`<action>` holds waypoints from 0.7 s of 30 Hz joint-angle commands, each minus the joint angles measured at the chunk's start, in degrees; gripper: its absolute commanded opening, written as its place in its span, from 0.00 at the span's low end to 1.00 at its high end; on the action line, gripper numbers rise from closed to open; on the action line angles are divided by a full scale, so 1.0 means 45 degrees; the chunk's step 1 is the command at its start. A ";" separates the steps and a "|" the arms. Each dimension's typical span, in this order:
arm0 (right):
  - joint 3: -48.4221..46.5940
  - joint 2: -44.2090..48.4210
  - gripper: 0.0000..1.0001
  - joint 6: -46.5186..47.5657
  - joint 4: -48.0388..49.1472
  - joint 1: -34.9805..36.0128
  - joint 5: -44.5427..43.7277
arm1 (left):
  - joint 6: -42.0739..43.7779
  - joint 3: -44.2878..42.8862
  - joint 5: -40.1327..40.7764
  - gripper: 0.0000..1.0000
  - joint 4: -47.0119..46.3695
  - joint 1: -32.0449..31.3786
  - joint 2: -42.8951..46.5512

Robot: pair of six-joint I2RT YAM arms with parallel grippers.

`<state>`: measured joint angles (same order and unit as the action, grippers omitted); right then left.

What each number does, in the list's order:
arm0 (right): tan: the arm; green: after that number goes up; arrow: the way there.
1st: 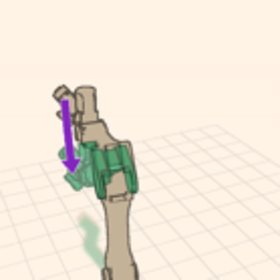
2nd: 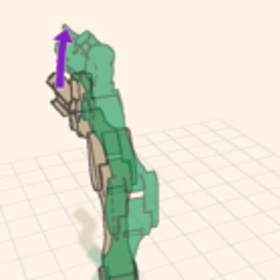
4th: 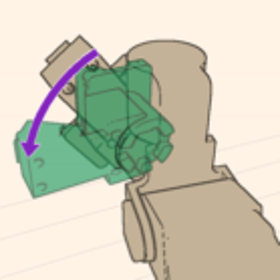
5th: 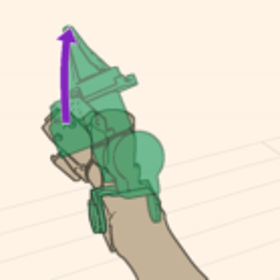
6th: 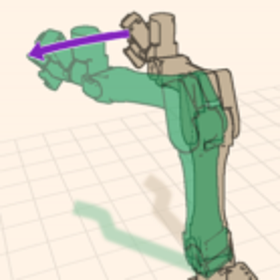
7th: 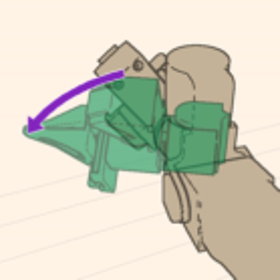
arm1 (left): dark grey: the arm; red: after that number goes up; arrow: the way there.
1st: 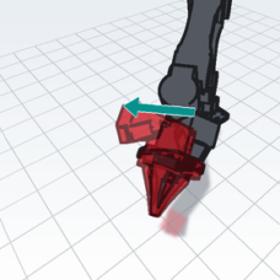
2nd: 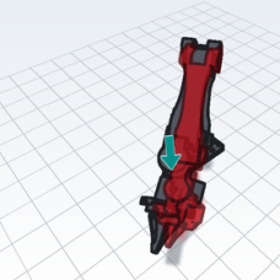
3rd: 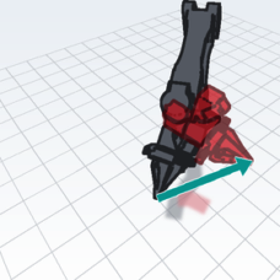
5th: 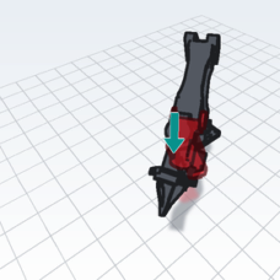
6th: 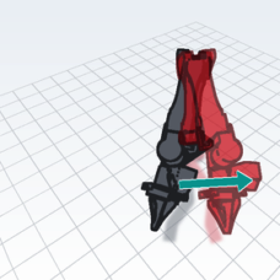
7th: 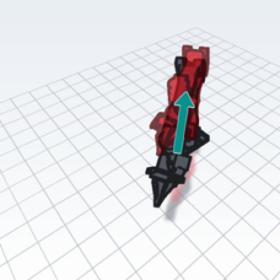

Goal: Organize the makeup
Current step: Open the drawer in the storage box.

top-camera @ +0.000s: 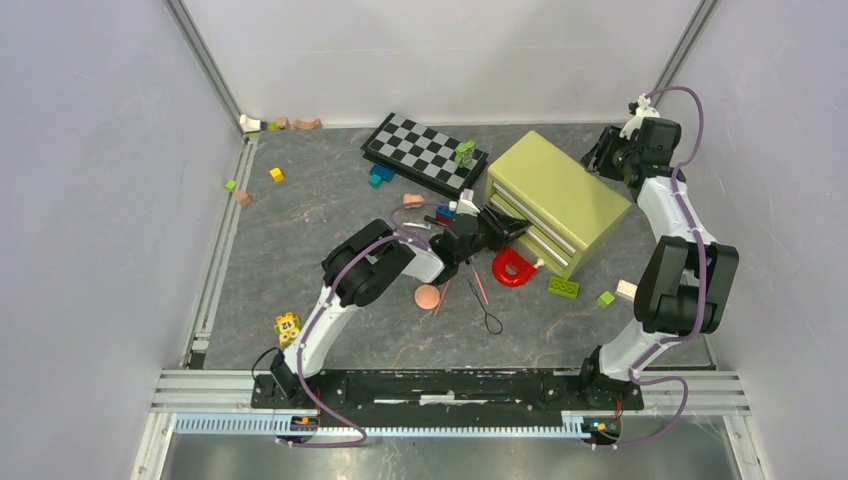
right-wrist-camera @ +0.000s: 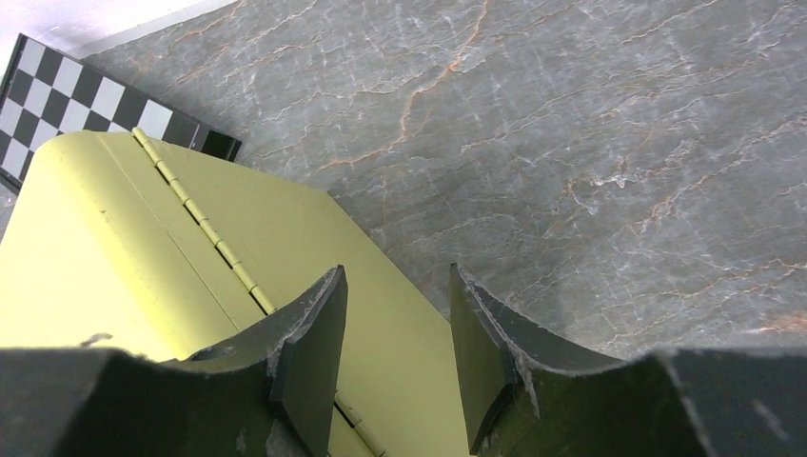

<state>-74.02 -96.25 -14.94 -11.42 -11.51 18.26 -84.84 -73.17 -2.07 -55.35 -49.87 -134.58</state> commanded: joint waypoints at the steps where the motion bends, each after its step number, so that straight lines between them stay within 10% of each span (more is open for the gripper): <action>1: 0.0451 -0.0130 0.50 0.0809 -0.3529 0.0546 0.0617 | -0.0229 -0.1014 0.0809 0.30 -0.0128 -0.0071 -0.0358; 21: -0.1875 0.2488 0.62 0.2792 -0.5403 0.3331 -0.1788 | 0.2146 0.2323 -0.0195 0.11 -0.0229 0.0613 0.2509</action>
<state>-85.34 -89.95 -6.11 -31.64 -2.90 9.52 -82.89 -65.54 -3.64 -55.92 -48.84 -129.16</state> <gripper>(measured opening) 0.643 0.302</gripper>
